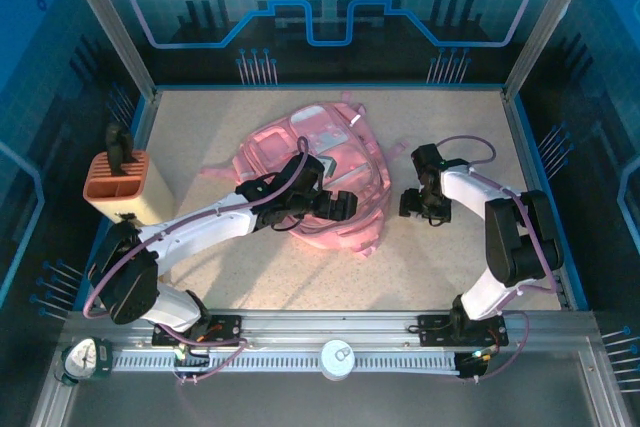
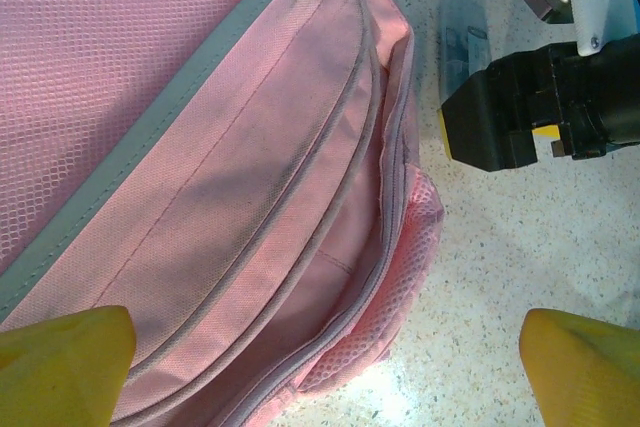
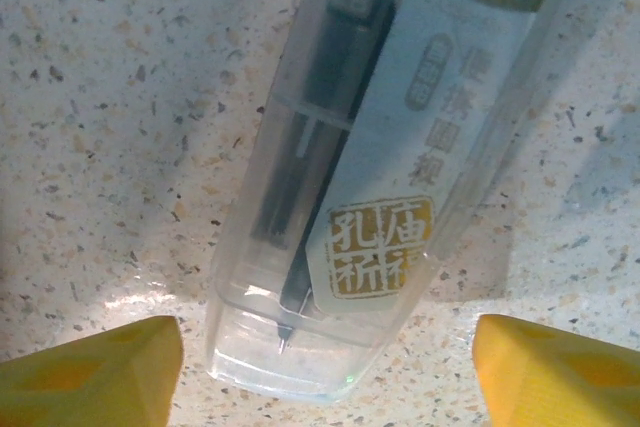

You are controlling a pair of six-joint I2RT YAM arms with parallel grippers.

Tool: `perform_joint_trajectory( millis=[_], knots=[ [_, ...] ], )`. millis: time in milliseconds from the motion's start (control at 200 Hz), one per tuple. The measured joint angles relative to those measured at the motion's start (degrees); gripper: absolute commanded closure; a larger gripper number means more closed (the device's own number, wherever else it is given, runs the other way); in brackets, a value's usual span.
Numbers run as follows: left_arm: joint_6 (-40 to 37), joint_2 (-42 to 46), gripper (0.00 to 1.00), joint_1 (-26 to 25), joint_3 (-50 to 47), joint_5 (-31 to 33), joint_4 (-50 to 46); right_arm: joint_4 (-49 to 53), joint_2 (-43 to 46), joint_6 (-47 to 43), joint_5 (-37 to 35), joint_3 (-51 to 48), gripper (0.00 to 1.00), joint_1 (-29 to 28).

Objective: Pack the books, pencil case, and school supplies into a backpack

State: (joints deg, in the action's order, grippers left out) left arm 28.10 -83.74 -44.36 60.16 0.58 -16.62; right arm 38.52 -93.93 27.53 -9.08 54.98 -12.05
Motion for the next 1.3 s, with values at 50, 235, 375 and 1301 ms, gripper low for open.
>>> perform_joint_trajectory(
  millis=[50, 235, 375, 1301],
  knots=[
    [0.0, 0.0, 0.01, 0.0, 0.0, 0.0, 0.0, -0.2, 0.0, 0.6, -0.2, 0.0, 0.18, 0.0],
    [0.0, 0.0, 0.01, 0.3, 0.0, 0.0, 0.0, -1.5, -0.8, 3.4, -0.9, 0.2, 0.23, 0.0],
    [0.0, 0.0, 0.01, 0.3, 0.0, 0.0, 0.0, -2.2, -2.6, 5.2, -1.3, 0.7, 0.3, 0.0],
    [-5.8, -1.0, 0.01, 1.0, 0.3, 3.0, -3.7, -3.1, 5.1, 2.3, 0.3, -1.8, 0.6, 1.7]
  ],
)
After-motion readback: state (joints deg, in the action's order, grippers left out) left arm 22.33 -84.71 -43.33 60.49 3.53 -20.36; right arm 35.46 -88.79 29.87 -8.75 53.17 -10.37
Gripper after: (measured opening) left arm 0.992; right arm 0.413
